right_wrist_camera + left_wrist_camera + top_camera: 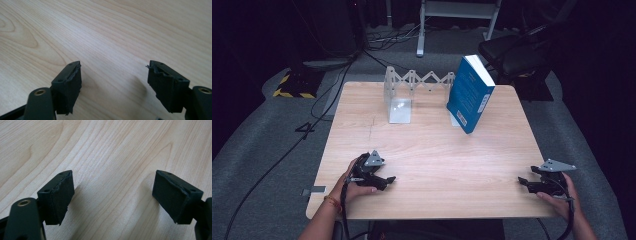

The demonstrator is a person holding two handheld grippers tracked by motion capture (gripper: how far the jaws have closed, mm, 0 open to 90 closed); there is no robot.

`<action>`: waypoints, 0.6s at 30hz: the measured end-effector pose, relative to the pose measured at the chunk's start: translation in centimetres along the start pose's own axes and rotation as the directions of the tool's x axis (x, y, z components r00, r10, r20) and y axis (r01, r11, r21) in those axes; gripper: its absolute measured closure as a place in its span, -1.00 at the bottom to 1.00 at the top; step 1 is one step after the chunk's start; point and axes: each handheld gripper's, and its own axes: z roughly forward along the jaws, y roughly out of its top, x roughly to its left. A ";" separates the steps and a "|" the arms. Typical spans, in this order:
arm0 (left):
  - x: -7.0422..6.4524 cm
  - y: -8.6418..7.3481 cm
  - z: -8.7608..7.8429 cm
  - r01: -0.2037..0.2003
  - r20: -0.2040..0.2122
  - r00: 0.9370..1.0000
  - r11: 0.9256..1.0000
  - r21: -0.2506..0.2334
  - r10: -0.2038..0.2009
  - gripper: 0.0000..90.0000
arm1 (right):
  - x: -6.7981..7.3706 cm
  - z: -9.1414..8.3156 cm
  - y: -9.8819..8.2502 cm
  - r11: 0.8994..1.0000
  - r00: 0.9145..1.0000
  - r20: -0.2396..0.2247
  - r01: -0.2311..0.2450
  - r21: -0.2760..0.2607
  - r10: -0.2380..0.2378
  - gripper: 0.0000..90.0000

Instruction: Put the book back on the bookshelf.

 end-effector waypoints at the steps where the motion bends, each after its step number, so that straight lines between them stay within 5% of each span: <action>1: 0.0 0.0 0.0 0.000 -0.001 1.000 1.000 0.000 0.000 -0.60 | -0.2 -0.2 -0.4 1.000 1.000 -0.010 -0.028 -0.009 0.028 -0.39; 6: -0.1 0.0 0.0 0.007 -0.008 1.000 1.000 -0.001 -0.007 -0.60 | -0.9 -0.7 -2.0 0.992 0.994 -0.023 -0.111 -0.060 0.110 -0.43; 18: -0.1 0.0 0.0 0.011 -0.014 1.000 1.000 0.001 -0.011 -0.61 | -0.9 -0.6 -1.9 0.991 0.993 0.006 -0.119 -0.059 0.119 -0.44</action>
